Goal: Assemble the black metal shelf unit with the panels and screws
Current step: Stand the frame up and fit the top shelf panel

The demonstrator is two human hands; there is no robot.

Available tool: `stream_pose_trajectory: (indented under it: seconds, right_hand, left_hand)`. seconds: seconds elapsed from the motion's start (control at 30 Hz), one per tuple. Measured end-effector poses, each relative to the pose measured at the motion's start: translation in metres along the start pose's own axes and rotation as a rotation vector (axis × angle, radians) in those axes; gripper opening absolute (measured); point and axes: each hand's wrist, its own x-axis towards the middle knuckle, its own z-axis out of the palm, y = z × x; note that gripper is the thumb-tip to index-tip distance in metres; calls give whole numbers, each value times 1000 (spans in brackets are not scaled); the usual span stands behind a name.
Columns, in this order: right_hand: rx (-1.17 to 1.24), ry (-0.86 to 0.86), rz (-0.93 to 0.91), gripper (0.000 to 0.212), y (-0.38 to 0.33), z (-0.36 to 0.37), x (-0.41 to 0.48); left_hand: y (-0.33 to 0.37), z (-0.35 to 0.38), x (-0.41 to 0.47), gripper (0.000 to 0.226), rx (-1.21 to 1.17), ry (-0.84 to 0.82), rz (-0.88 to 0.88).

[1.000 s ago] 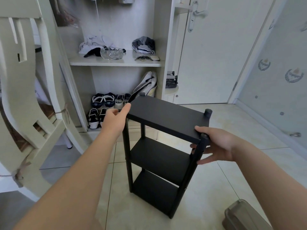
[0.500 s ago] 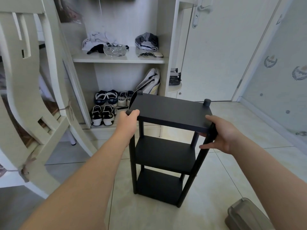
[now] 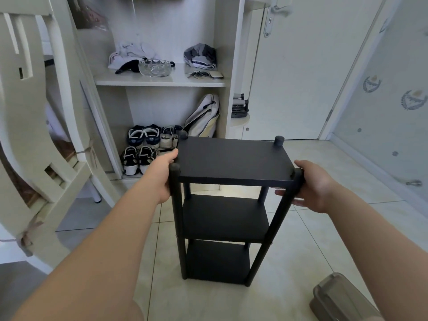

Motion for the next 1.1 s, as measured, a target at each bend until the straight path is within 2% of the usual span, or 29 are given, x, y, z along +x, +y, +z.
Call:
stream_pose_trajectory:
  seconds: [0.1,0.27,0.37,0.53,0.63,0.93,1.1]
  right_hand:
    - [199,-58,-10,21,8,-3,5]
    - [456,-68,-30,15,16,10,15]
    - [461,-40,-3,14,17,12,20]
    - [446,-18,112,4,16,12,21]
    - [466,0,139,11,16,14,21]
    - [388,13,164,4,21,15,22]
    - [366,23,177,7,21,14,22]
  left_hand:
    - [-2,-3,2,38,0,-52,-29]
    - [-6,-3,5,29,-39,-73,-22]
    - [-6,-2,6,19,-40,-74,-36]
    - [-4,-2,5,17,13,-105,-52]
    - [-5,-2,4,15,38,-94,-56]
    - [-16,0,6,19,30,-16,-72]
    - [-16,-1,6,24,10,8,-85]
